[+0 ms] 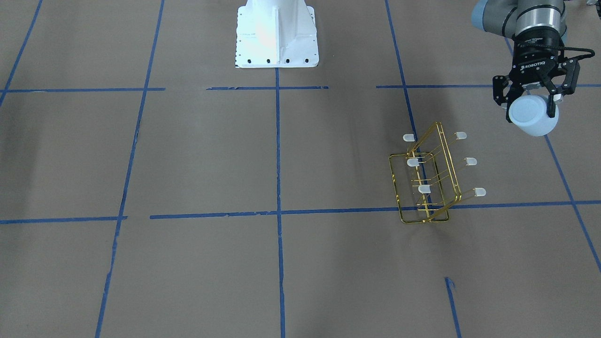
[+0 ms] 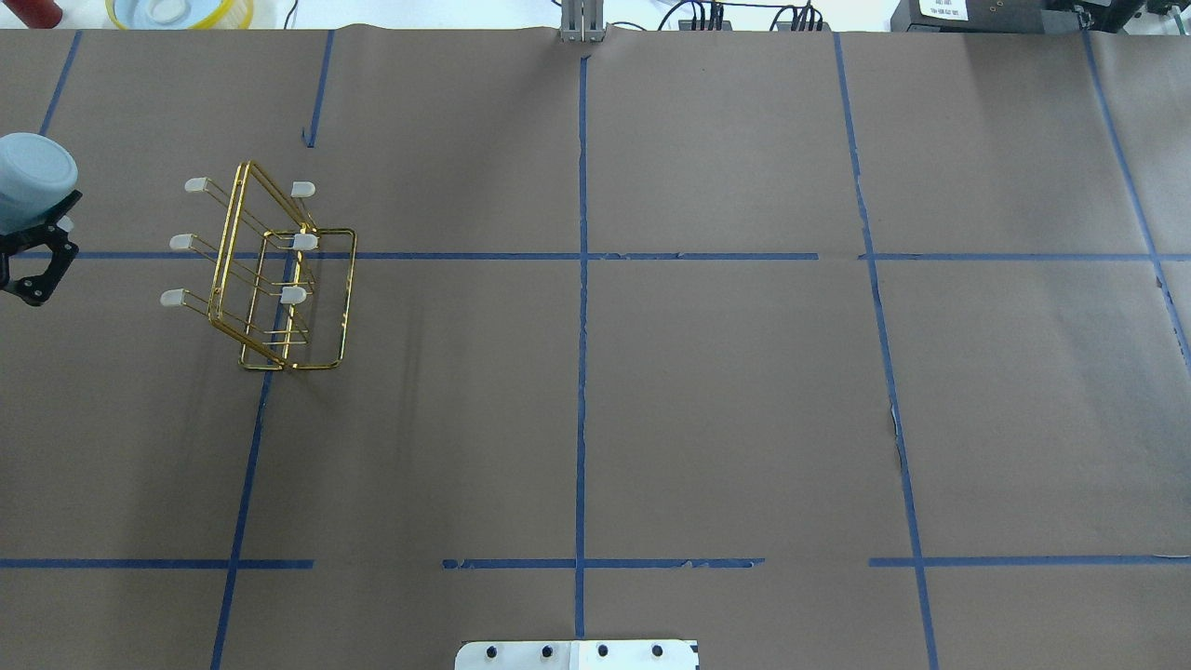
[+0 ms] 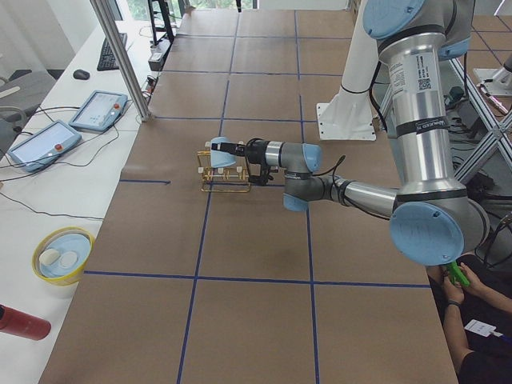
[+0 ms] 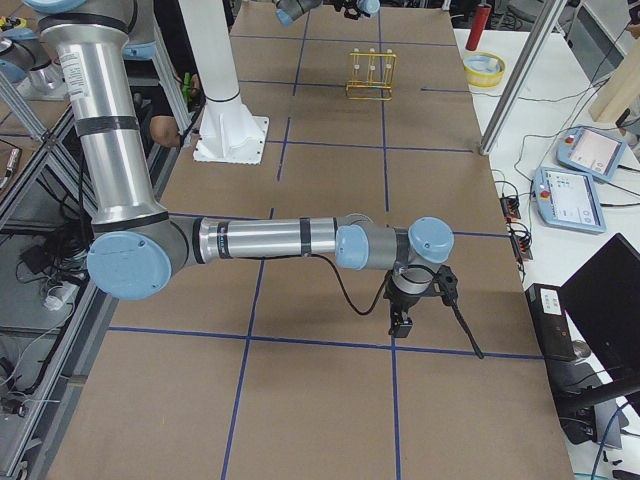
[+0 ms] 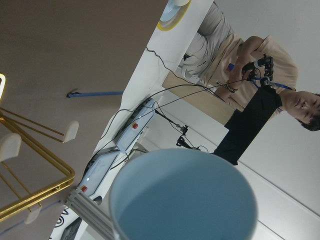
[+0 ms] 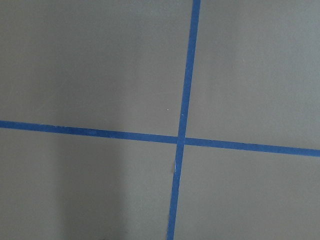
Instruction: Hang cup on cup holder
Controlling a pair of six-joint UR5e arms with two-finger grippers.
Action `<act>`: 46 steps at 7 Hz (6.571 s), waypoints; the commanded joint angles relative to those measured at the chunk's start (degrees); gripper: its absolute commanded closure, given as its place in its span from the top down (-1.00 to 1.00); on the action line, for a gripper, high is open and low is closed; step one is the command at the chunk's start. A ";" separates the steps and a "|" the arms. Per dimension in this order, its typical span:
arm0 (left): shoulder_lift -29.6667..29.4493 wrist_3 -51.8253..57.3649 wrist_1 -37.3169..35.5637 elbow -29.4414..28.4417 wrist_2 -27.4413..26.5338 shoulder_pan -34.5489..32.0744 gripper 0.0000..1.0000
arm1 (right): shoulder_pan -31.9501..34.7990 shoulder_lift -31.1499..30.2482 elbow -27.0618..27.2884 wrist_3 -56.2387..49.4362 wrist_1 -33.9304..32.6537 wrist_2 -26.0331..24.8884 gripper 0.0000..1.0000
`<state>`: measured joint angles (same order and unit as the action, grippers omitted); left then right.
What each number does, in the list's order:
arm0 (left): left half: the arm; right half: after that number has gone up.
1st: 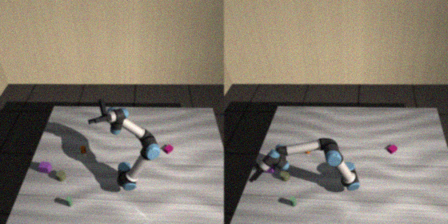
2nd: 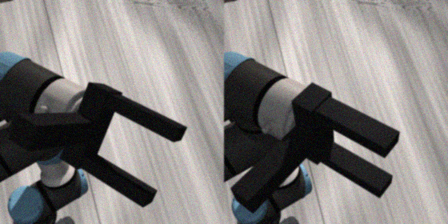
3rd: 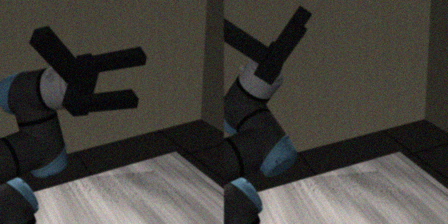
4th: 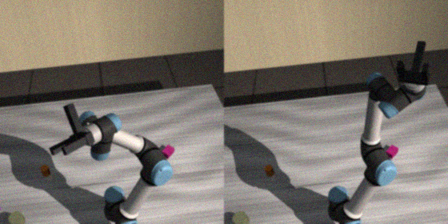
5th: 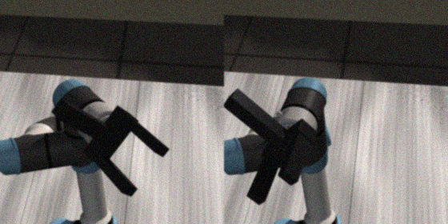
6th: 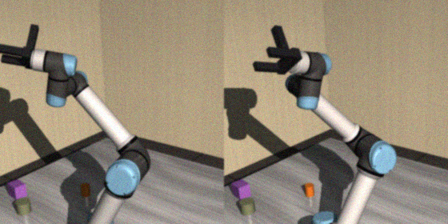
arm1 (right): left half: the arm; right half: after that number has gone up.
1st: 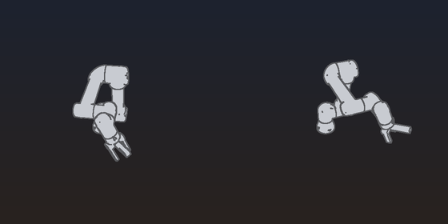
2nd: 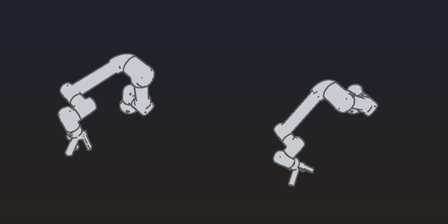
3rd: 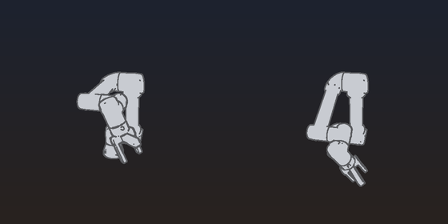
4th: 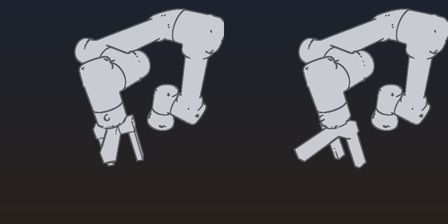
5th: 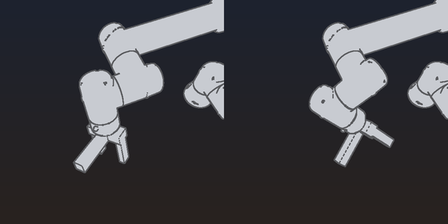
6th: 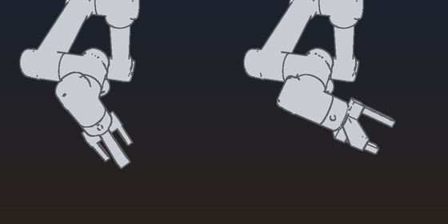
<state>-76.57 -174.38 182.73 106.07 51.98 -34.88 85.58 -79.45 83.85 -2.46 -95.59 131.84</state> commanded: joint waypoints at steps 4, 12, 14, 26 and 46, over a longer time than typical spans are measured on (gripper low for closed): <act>-0.85 -22.80 3.76 -2.88 -29.17 16.58 -1.00 | 0.03 0.00 0.00 0.00 0.05 0.00 1.00; -11.92 -34.97 7.20 -10.35 -38.62 20.02 -1.00 | 0.03 0.00 0.00 0.00 0.05 0.00 1.00; -14.12 -37.25 7.20 -13.85 -38.62 20.02 -1.00 | -0.06 0.00 0.00 0.00 -0.04 0.00 1.00; -15.71 -39.20 6.67 -17.65 -38.09 20.02 1.00 | -0.06 0.00 0.00 0.00 0.05 0.00 1.00; -5.96 86.67 -49.99 -1.65 69.28 -46.58 1.00 | 0.03 0.00 0.00 0.00 0.05 0.00 1.00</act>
<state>-82.81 -97.94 137.36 104.45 117.56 -79.27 85.58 -79.45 83.85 -2.46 -95.61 131.84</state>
